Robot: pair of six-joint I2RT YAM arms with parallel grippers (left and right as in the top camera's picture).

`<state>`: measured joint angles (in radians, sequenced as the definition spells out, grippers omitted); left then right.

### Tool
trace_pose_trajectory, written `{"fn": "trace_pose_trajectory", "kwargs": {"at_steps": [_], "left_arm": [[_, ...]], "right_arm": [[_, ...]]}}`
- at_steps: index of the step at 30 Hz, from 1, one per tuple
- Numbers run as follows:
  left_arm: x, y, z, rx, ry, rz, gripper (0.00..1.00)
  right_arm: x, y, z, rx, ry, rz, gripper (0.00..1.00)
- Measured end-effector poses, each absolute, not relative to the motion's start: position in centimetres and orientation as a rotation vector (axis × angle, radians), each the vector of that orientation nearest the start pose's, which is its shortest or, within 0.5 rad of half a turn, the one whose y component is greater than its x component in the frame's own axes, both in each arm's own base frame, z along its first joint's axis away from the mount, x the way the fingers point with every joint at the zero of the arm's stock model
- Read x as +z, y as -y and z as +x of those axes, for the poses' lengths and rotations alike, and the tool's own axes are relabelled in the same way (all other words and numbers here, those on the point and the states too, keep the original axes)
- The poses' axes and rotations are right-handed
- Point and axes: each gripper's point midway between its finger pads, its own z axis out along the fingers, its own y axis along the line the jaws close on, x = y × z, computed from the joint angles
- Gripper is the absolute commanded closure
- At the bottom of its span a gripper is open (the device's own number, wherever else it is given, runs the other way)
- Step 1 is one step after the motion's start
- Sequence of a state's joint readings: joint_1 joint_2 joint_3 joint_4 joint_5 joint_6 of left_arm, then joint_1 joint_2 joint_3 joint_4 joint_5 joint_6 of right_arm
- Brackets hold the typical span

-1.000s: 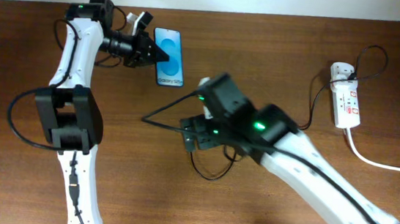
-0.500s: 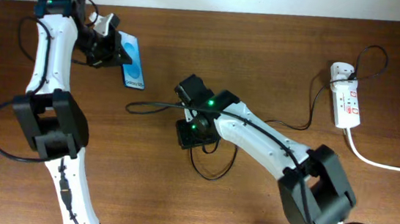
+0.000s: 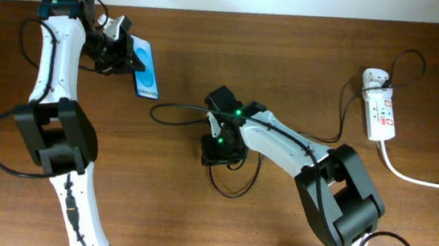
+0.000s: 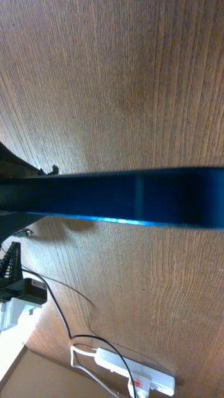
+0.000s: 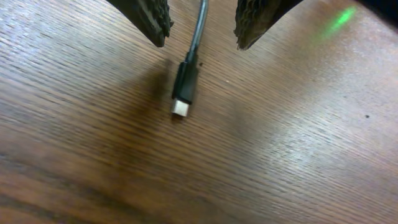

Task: Plug charger to phone and switch on socket
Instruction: 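Grasp the black USB-C cable plug on the table with the right gripper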

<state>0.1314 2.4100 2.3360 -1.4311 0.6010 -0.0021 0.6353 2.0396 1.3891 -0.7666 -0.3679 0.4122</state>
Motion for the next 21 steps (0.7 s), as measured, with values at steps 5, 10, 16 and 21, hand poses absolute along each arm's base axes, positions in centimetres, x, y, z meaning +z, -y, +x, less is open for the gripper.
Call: {"fn": "trace_pose_trajectory", "kwargs": {"at_steps": [5, 10, 16, 21], "left_arm": [[11.6, 3.4, 48.8, -0.893, -2.902, -0.164, 1.00], [11.6, 3.4, 48.8, -0.893, -2.902, -0.164, 1.00], [11.6, 3.4, 48.8, -0.893, -2.902, -0.164, 1.00], [11.6, 3.3, 48.9, -0.892, -2.899, -0.163, 1.00]], "right_arm": [[1.2, -29.3, 29.2, 0.634, -3.104, -0.396, 0.74], [1.1, -29.3, 29.2, 0.634, -3.106, -0.390, 0.74], [0.6, -28.9, 28.8, 0.611, -3.122, -0.387, 0.76], [0.6, -29.1, 29.2, 0.623, -3.105, -0.381, 0.82]]}}
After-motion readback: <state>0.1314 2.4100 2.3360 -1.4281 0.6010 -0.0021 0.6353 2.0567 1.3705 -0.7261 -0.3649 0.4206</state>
